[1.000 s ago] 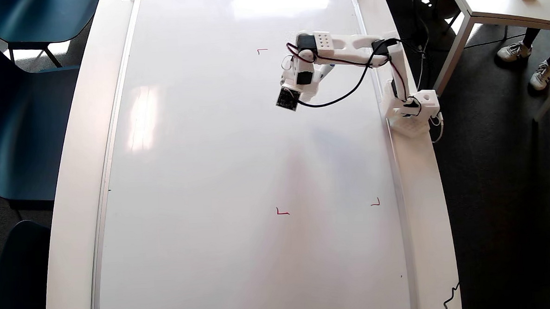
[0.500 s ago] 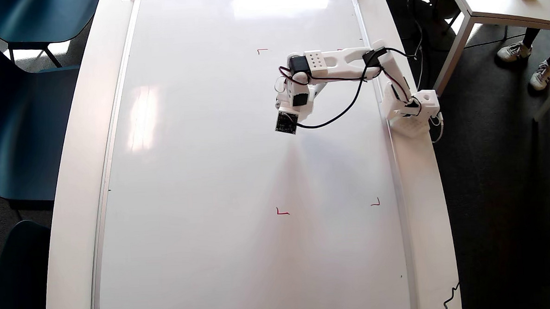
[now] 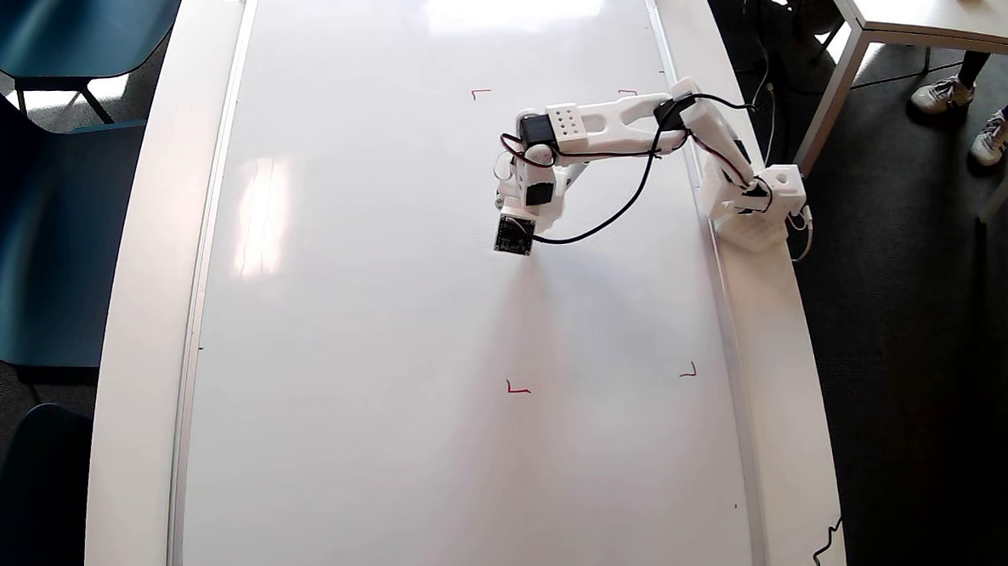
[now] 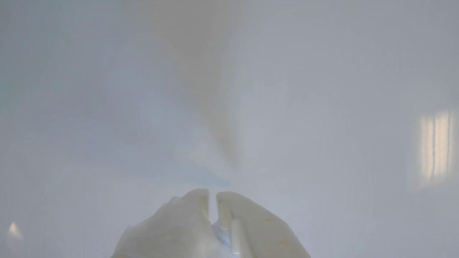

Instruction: Draw on a whiteboard a robot head using a pen attached to the gripper

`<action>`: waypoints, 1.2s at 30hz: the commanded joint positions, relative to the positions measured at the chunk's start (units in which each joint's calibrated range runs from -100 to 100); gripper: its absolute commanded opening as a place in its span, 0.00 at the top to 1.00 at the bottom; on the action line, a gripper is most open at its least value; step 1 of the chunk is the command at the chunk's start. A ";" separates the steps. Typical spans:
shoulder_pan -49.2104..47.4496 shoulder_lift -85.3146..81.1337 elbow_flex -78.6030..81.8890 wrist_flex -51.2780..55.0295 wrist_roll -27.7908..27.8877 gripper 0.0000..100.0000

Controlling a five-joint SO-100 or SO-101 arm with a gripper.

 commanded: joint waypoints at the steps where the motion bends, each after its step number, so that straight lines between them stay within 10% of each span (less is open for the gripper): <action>1: 1.00 0.39 -1.87 -0.21 -0.18 0.99; 36: 2.33 -16.04 26.82 -0.13 4.27 0.99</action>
